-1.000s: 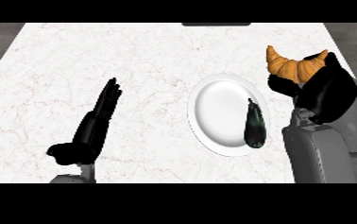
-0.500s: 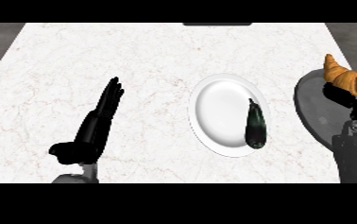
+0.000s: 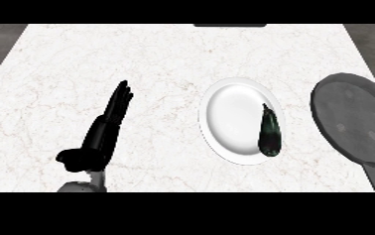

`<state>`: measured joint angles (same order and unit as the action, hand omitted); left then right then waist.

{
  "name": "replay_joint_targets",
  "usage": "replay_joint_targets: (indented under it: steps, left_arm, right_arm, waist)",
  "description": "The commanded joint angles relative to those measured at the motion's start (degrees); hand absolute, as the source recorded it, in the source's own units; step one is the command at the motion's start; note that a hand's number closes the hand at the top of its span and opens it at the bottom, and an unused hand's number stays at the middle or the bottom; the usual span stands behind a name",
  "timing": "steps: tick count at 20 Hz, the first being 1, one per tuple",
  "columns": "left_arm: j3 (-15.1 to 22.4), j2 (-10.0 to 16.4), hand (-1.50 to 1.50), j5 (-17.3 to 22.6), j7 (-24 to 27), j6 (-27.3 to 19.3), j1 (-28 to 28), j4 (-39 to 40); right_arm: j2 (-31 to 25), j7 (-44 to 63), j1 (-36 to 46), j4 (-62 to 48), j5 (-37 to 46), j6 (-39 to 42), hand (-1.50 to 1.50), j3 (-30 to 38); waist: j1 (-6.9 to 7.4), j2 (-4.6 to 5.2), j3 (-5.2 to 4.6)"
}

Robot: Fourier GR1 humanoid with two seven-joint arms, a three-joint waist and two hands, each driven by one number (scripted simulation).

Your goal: Pick the croissant from the plate and place it in the pan

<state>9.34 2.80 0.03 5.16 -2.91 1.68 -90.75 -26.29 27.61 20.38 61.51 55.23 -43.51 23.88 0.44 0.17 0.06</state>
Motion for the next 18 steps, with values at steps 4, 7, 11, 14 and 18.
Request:
replay_joint_targets:
  steps: [4, 7, 11, 14, 18]
  left_arm:
    - [-0.26, -0.19, 0.0, 0.02, 0.63, 0.46, 1.61, 1.77]
    - [0.9, -0.37, 0.0, 0.43, 1.4, 1.37, -1.17, 0.15]
    - [0.69, -0.73, 0.0, -0.45, 1.54, 0.41, -0.98, 0.05]
    - [-0.35, -0.75, 0.0, 0.23, 1.39, 0.85, 1.3, 1.65]
    - [-0.57, 0.48, 0.0, 0.72, -1.47, 1.13, -1.08, -2.87]
  right_arm:
    - [-3.76, -1.71, 5.77, -15.21, -9.29, 21.25, -1.5, -0.01]
    - [-1.62, -11.16, 8.07, -20.21, -18.11, 21.17, -1.5, 4.15]
    - [-4.5, -22.51, 13.13, -32.3, -20.54, 16.38, -1.5, 8.09]
    - [-1.75, -28.67, 13.07, -27.51, -23.76, 9.77, -1.5, 10.58]
    - [-2.2, -36.94, 10.45, -24.94, -31.42, 9.55, -1.5, 16.09]
  waist:
    - [1.18, 0.49, 0.04]
    - [1.22, 0.33, 0.15]
    - [1.55, 0.53, 0.15]
    - [0.86, 0.48, 0.15]
    - [0.15, -0.03, 0.08]
